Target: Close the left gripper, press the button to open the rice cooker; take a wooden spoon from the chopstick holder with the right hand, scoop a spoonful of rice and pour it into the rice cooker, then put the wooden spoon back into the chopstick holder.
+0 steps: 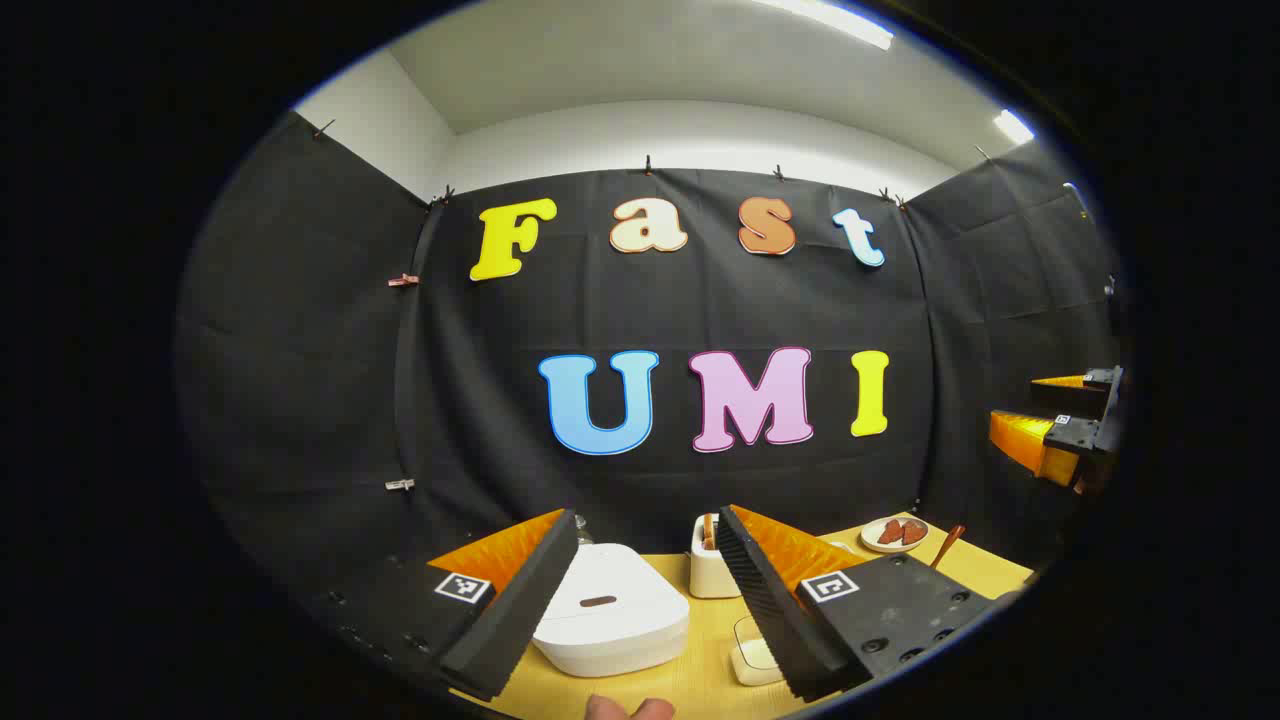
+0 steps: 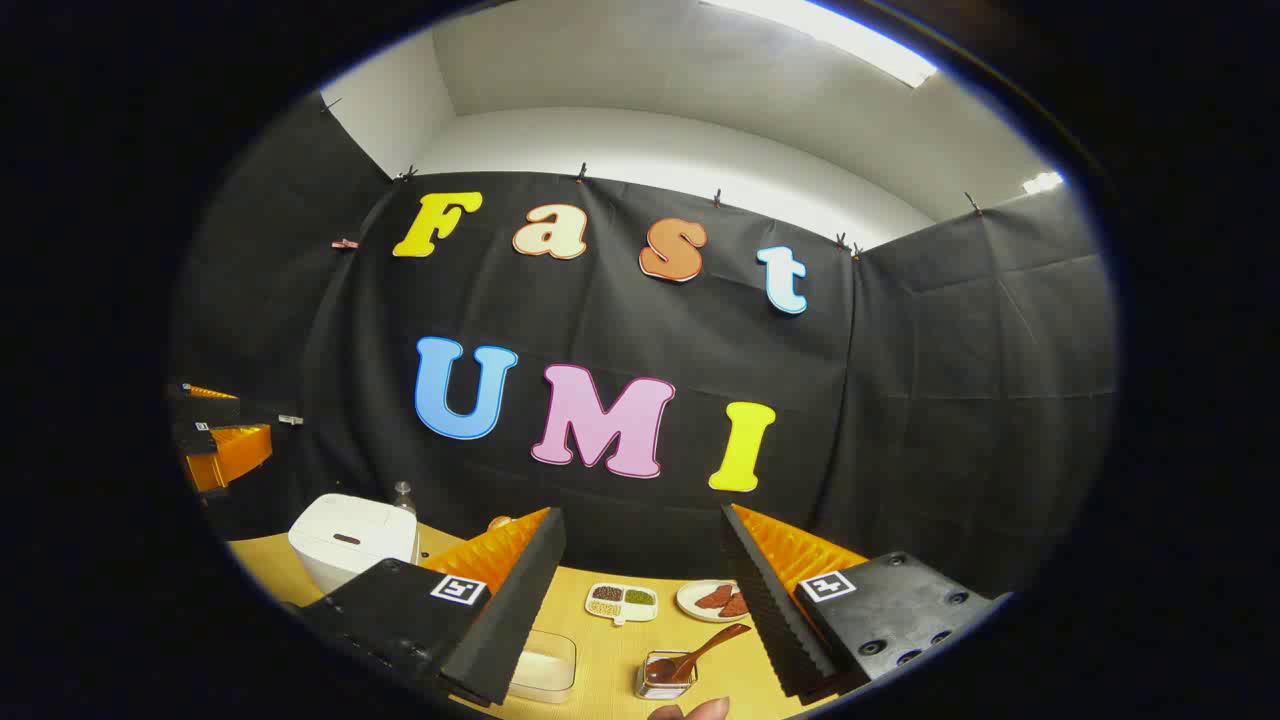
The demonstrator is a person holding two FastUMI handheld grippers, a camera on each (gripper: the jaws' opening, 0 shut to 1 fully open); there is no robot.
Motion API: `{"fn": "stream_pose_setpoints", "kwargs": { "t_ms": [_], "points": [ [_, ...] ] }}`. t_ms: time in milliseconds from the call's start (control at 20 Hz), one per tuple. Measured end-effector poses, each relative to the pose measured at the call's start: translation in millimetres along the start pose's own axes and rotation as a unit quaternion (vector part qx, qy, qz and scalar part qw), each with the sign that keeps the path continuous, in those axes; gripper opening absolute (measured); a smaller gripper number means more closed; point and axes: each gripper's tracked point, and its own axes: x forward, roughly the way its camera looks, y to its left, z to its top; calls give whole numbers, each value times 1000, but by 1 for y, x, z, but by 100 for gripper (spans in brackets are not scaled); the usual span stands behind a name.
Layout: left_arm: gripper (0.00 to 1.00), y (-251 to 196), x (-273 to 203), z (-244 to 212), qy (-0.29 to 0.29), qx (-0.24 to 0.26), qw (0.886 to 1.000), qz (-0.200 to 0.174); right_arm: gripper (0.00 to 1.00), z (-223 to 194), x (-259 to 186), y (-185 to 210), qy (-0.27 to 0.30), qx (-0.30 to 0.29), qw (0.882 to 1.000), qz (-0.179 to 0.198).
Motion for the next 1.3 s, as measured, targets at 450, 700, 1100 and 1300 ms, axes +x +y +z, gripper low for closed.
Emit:
{"fn": "stream_pose_setpoints", "kwargs": {
  "t_ms": [450,700,1100,1300],
  "points": [
    [97,3,4,-2,-1,0,1000,13,97,0,0,-2,-1,-8,1000,-9],
    [97,4,4,-4,1,-4,1000,15,97,0,-2,-5,-4,-17,1000,-14],
    [97,2,3,-2,-1,-5,1000,3,97,-2,-3,-3,0,-14,1000,-16],
    [72,-13,7,0,0,-16,999,-43,97,-1,-6,-4,-3,-15,1000,-17]
  ]
}}
